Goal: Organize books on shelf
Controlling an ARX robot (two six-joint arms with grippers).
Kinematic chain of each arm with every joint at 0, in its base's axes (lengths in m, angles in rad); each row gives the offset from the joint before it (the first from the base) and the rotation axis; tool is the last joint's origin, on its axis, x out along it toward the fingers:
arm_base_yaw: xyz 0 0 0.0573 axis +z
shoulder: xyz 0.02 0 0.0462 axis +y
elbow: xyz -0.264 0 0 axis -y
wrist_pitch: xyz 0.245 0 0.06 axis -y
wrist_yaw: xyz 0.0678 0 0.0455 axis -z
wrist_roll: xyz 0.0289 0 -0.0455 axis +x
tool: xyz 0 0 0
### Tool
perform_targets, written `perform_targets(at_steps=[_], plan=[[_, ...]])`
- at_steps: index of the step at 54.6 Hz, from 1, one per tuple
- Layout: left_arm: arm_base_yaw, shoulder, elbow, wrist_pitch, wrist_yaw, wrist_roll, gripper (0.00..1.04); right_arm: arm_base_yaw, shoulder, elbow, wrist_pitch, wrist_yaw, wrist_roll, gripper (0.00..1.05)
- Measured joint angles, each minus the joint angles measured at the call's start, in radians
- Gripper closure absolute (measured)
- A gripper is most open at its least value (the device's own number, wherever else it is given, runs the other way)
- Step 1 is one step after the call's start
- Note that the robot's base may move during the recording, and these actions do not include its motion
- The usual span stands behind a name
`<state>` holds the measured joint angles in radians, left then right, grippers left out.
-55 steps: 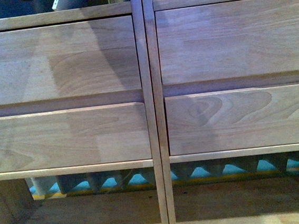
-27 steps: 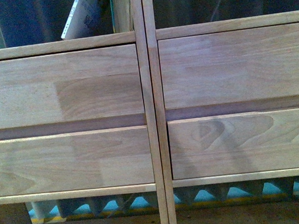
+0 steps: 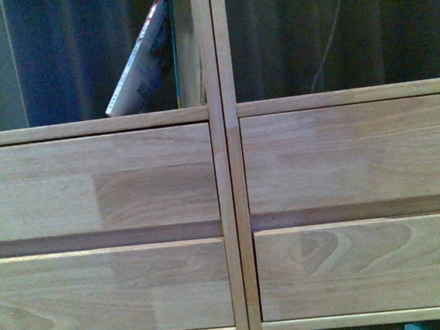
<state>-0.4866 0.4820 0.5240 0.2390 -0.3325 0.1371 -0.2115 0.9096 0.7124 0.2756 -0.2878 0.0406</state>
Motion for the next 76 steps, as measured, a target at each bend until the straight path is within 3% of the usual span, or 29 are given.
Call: perform_targets(at_steps=[4,6,26,29,32,37,40,76], plan=[[-0.002,-0.043,0.017,-0.227,-0.132,-0.063,0.26,0.029,-0.057,-0.084,-0.028,0.093,-0.013,0.37],[0.005,-0.071,-0.005,-0.297,-0.133,-0.081,0.31,0.039,-0.075,-0.119,-0.018,0.112,-0.017,0.42],[0.244,-0.263,-0.246,-0.303,0.103,-0.128,0.92,0.114,-0.245,-0.413,0.081,0.194,-0.032,1.01],[0.276,-0.284,-0.275,-0.295,0.134,-0.131,1.02,0.146,-0.272,-0.448,0.085,0.249,-0.035,1.02],[0.312,-0.308,-0.309,-0.286,0.167,-0.133,1.02,0.197,-0.306,-0.488,0.090,0.276,-0.036,1.02],[0.430,-0.339,-0.344,-0.283,0.310,-0.133,1.02,0.207,-0.345,-0.528,0.091,0.282,-0.036,1.02],[0.472,-0.350,-0.361,-0.277,0.316,-0.135,1.02,0.208,-0.369,-0.551,0.091,0.285,-0.036,1.02],[0.481,-0.435,-0.469,-0.250,0.330,-0.134,1.02,0.208,-0.618,-0.676,-0.027,0.285,-0.036,1.02]])
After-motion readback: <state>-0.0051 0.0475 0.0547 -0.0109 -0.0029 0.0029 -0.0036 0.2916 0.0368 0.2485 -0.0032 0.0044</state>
